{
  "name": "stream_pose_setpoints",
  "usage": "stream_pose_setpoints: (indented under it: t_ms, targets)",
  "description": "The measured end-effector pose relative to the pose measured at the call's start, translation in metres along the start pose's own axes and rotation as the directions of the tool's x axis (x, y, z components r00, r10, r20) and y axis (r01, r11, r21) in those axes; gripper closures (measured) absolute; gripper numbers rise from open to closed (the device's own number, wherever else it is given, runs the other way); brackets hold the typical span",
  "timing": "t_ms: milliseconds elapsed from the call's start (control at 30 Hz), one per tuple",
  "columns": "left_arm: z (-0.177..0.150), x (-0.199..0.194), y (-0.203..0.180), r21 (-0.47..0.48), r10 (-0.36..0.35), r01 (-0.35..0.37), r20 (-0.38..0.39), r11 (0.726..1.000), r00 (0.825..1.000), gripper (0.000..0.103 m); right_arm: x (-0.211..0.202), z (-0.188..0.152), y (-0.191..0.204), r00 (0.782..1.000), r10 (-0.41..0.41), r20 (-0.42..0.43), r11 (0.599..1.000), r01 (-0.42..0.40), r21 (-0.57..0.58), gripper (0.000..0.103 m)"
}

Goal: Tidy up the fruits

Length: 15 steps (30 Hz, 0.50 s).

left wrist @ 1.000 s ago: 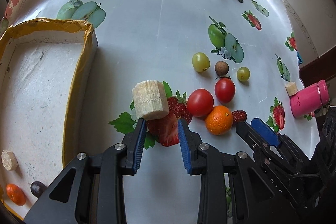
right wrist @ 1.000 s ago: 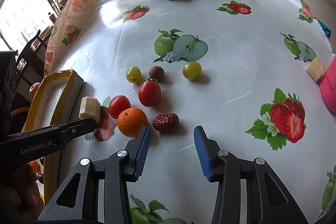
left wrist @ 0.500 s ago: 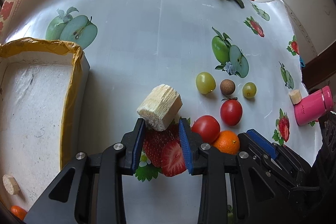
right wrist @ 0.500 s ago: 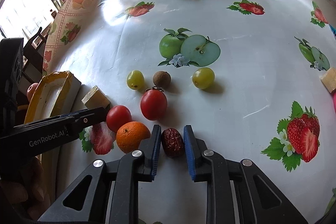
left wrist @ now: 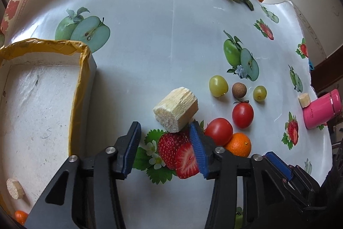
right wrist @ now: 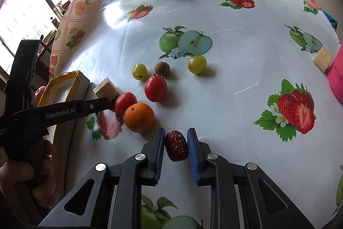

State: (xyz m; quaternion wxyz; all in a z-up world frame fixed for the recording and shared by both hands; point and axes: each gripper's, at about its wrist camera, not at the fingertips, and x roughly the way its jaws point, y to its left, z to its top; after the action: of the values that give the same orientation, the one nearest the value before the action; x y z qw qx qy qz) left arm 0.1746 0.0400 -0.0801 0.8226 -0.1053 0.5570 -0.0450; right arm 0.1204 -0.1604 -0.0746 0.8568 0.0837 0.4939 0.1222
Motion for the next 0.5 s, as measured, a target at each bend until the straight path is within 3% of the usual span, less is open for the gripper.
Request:
stream_pose_setpoints:
  t_ms: [267, 367, 500]
  targets:
    - [0.012, 0.013, -0.016, 0.093, 0.067, -0.07, 0.035, 0.993, 0.997, 0.048, 0.001, -0.003, 0.002, 1.0, 0.01, -0.007, 1.0, -0.01, 0.006, 0.081]
    - [0.014, 0.014, -0.023, 0.134, 0.052, -0.058, 0.042, 0.989, 0.998, 0.068, 0.002, -0.002, 0.003, 1.0, 0.011, -0.007, 1.0, -0.011, 0.003, 0.081]
    - [0.007, 0.011, -0.026, 0.145, 0.034, -0.038, 0.029, 0.989, 0.999, 0.068, -0.001, -0.002, 0.004, 1.0, 0.011, -0.001, 1.0, -0.011, 0.001, 0.082]
